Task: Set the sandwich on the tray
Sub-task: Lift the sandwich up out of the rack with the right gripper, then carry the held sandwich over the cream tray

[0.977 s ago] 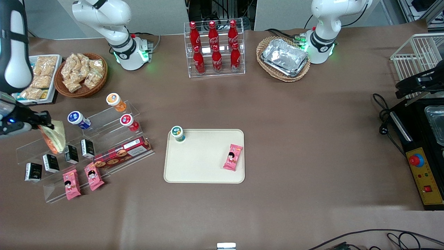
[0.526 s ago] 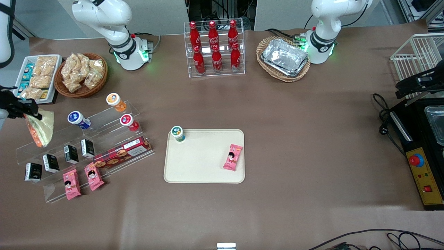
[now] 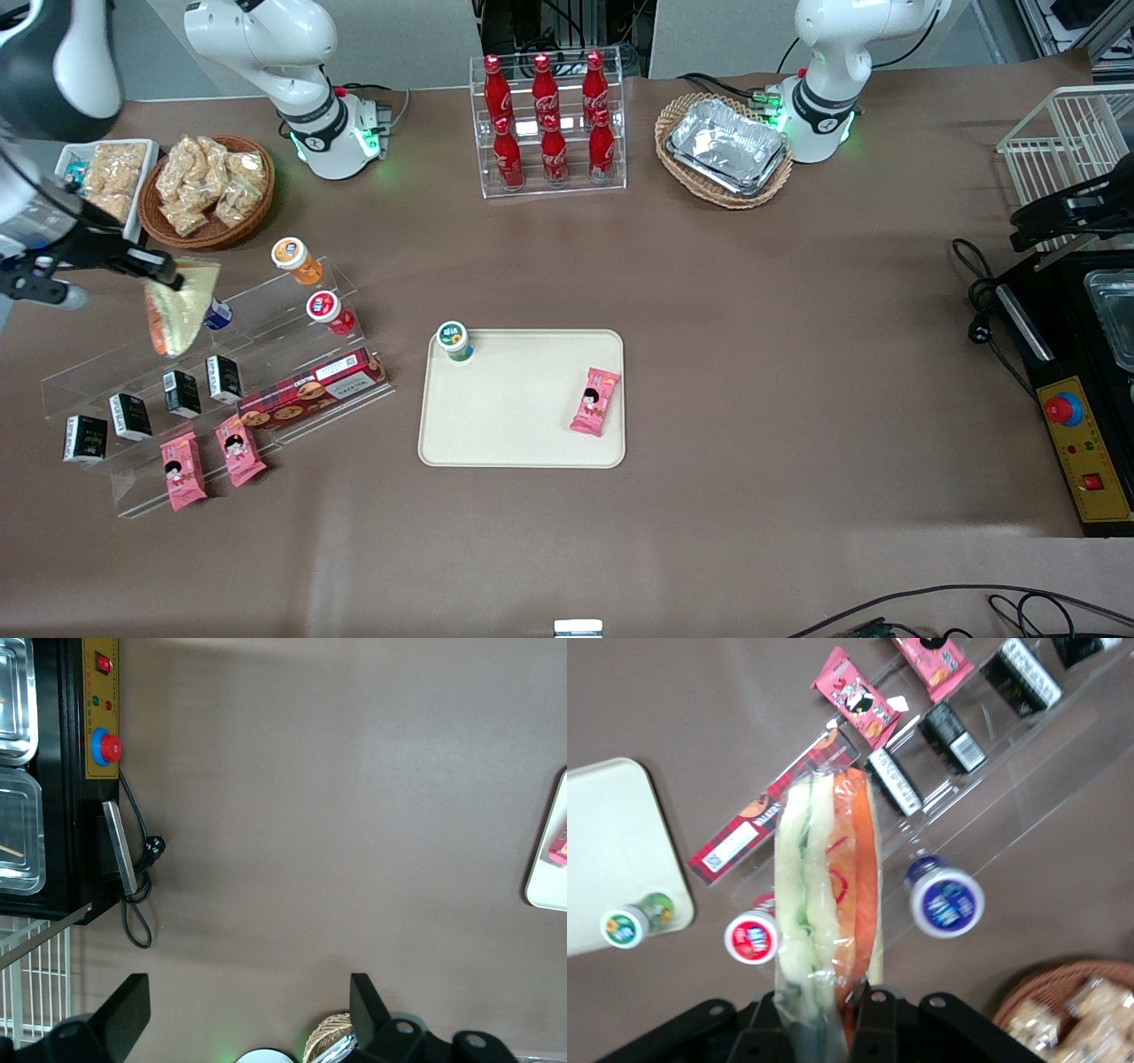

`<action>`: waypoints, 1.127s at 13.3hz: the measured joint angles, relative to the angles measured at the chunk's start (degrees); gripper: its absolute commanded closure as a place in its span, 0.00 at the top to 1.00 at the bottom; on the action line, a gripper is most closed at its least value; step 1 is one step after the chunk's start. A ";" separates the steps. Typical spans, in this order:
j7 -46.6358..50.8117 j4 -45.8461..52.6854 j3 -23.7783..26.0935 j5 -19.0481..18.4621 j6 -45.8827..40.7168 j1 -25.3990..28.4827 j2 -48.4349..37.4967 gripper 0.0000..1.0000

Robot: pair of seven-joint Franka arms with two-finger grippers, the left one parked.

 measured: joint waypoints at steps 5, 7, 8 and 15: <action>32.13 1.16 15.27 0.21 -2.34 0.31 0.02 0.00; 44.93 1.51 21.38 0.45 -2.31 0.44 0.31 0.00; 51.13 1.95 23.95 0.86 -2.25 0.49 0.82 0.00; 84.41 10.03 33.43 0.89 6.88 1.13 15.30 0.00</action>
